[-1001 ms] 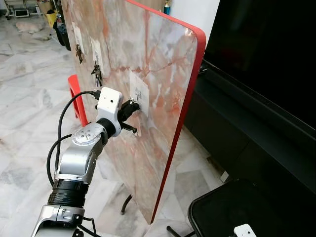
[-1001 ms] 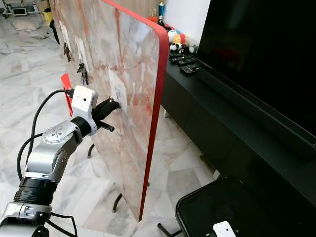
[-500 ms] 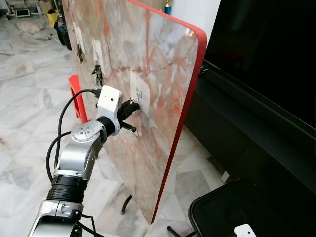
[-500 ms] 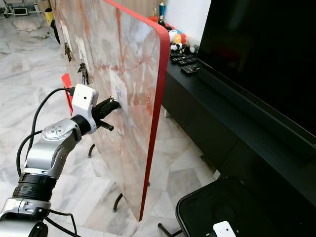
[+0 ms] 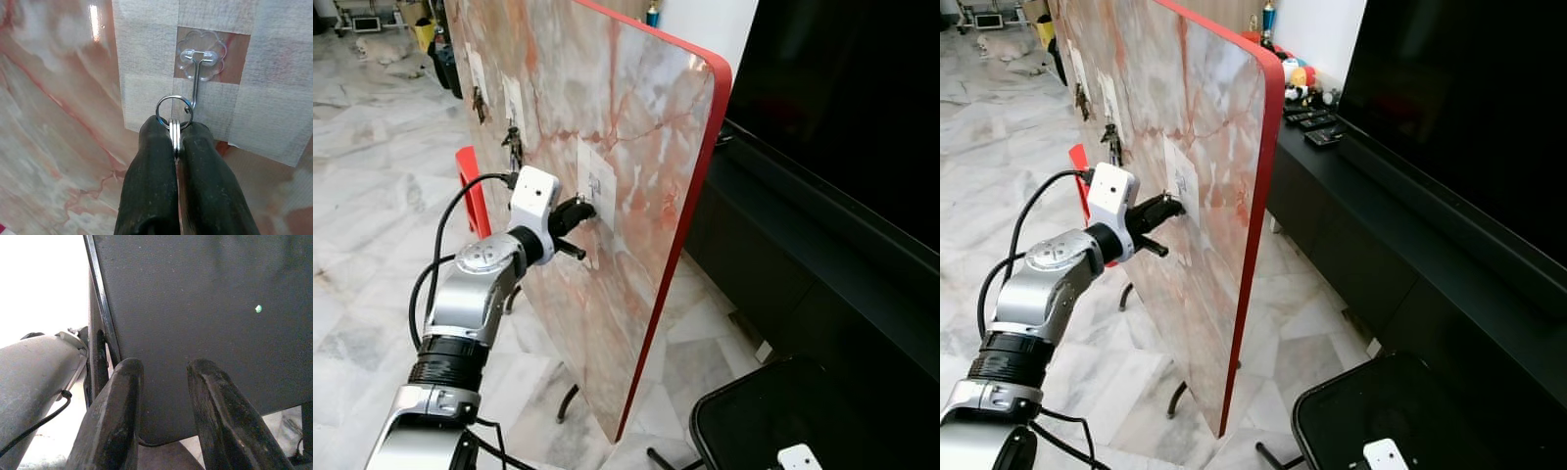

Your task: Hang keys on a hook

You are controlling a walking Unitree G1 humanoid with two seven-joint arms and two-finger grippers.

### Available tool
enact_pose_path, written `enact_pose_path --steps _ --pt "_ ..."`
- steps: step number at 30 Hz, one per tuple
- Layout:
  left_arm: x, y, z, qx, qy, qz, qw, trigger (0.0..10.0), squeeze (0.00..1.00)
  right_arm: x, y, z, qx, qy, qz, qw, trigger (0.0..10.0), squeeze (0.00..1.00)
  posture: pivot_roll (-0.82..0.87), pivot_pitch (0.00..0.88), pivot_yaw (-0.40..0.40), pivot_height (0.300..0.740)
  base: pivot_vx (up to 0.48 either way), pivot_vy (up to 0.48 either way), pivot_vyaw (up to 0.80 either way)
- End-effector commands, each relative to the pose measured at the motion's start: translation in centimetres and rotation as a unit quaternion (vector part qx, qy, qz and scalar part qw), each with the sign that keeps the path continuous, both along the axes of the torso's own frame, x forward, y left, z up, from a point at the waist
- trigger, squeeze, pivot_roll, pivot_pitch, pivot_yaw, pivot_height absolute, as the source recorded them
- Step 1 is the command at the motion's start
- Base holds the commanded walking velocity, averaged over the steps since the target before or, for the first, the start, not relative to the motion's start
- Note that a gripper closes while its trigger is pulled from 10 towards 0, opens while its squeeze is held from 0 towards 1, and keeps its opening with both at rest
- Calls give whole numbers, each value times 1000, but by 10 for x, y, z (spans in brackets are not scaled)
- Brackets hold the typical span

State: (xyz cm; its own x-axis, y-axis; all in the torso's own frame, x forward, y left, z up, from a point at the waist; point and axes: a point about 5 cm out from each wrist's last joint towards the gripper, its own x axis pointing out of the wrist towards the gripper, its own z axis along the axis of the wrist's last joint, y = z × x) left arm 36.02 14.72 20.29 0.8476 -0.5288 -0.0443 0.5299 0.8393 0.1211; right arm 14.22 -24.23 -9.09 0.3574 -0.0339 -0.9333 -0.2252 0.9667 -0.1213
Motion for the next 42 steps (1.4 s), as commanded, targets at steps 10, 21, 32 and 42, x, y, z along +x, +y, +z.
enact_pose_path --steps 10,21,32,42 --pt "2 -18 3 40 4 -68 997 10000 0 2 -1 1 -3 -1 -1 1000 10000 0 86 0 -81 737 0 0 0" --pt "2 -20 -3 46 17 -76 996 10000 0 1 -1 1 -2 -2 -4 1000 10000 0 84 0 -79 737 0 0 0" --pt "11 -13 12 6 -10 -30 999 10000 0 1 -1 1 -2 -2 -3 1000 10000 0 86 0 -82 737 0 0 0" --pt "12 -15 11 13 -3 -49 999 10000 0 1 -1 1 -3 -2 -3 1000 10000 0 86 0 -82 737 0 0 0"
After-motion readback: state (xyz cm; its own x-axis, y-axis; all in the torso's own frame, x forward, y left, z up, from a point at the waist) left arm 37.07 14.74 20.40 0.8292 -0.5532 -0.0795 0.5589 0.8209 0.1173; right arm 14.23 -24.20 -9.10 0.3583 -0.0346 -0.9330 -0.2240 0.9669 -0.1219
